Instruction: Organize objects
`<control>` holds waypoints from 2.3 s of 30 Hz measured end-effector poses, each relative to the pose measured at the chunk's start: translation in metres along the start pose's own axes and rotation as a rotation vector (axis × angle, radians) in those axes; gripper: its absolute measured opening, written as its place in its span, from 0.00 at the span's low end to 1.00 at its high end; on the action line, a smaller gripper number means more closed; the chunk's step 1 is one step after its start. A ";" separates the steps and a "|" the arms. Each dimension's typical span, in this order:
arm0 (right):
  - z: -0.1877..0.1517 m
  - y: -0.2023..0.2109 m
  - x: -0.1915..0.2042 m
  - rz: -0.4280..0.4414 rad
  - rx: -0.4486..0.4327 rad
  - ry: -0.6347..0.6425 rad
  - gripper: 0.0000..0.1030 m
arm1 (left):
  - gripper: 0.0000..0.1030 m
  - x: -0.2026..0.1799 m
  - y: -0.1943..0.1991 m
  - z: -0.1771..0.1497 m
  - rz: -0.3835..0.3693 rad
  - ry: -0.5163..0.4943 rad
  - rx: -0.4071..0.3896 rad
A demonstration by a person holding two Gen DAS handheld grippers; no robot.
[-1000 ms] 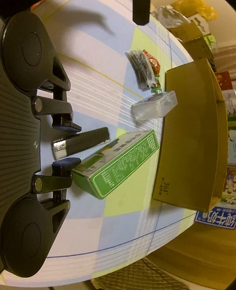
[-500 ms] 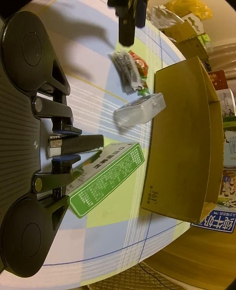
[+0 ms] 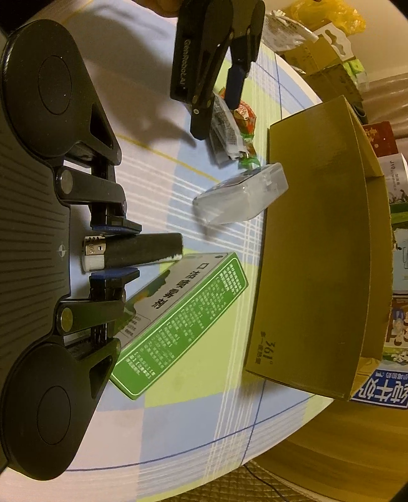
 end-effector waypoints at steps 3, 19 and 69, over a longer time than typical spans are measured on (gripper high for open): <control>-0.002 0.002 0.001 0.008 0.003 -0.012 0.19 | 0.38 -0.004 0.007 -0.007 -0.002 0.031 0.035; -0.004 0.000 0.007 -0.004 -0.027 0.062 0.20 | 0.43 -0.027 0.019 -0.025 -0.019 0.079 -0.007; 0.012 0.110 0.034 0.015 -0.184 0.018 0.18 | 0.30 -0.053 0.132 -0.018 0.012 0.226 -0.064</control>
Point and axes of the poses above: each gripper's, at about its wrist camera, not at the fingertips, and y roughly against the way its jaws point, x to its left, z to its top, the point moved 7 cm from there along -y, roughly the way its jaws point, and after that the axes turned 5 degrees about z, right-handed, at the moved point
